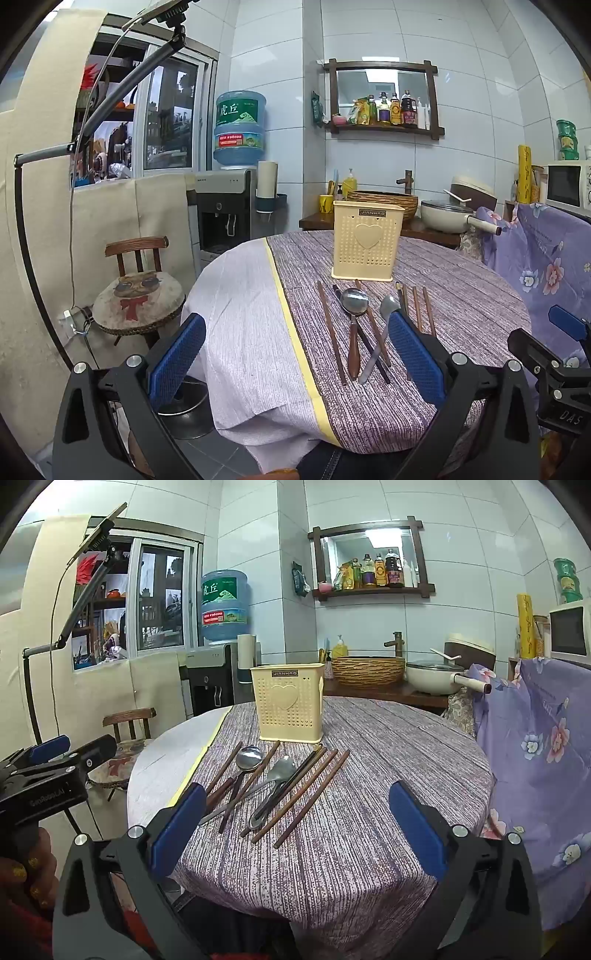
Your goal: Organize utensils
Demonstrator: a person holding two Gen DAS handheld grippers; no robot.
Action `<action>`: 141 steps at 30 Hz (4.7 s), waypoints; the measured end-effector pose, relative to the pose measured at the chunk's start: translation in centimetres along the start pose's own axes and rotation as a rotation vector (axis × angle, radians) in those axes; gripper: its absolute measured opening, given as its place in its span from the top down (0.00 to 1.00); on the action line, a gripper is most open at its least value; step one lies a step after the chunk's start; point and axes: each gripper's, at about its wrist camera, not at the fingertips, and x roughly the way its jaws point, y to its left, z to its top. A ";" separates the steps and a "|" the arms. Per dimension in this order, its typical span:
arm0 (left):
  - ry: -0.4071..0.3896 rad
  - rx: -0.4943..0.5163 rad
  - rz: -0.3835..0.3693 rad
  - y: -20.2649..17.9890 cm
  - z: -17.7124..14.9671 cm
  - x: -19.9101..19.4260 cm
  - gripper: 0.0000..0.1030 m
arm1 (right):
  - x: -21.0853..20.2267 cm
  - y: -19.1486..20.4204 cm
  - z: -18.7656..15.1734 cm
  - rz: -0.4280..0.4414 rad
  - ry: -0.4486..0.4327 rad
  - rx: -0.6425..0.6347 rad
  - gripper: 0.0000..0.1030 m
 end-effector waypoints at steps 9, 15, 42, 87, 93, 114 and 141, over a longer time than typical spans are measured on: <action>0.011 0.002 -0.002 0.0 0.0 0.0 0.05 | -0.1 0.1 0.0 0.001 0.004 0.004 0.05; 0.022 -0.004 -0.007 1.3 0.0 0.3 0.05 | 0.0 -0.1 0.1 0.001 0.004 0.004 0.05; 0.024 -0.003 -0.002 0.6 0.0 0.3 0.05 | 0.0 -0.2 -0.1 -0.002 0.007 0.009 0.05; 0.023 -0.004 -0.001 0.6 0.0 0.3 0.05 | 0.1 -0.1 -0.3 -0.003 0.014 0.014 0.05; 0.024 -0.003 -0.001 0.6 0.0 0.3 0.05 | 0.3 0.0 -0.5 -0.004 0.017 0.014 0.05; 0.334 0.104 -0.033 1.9 0.1 11.6 0.05 | 12.5 -5.8 0.4 -0.146 0.348 0.051 0.08; 0.628 0.028 -0.106 -1.2 2.7 25.3 0.63 | 26.1 -6.3 2.6 -0.164 0.596 0.192 0.69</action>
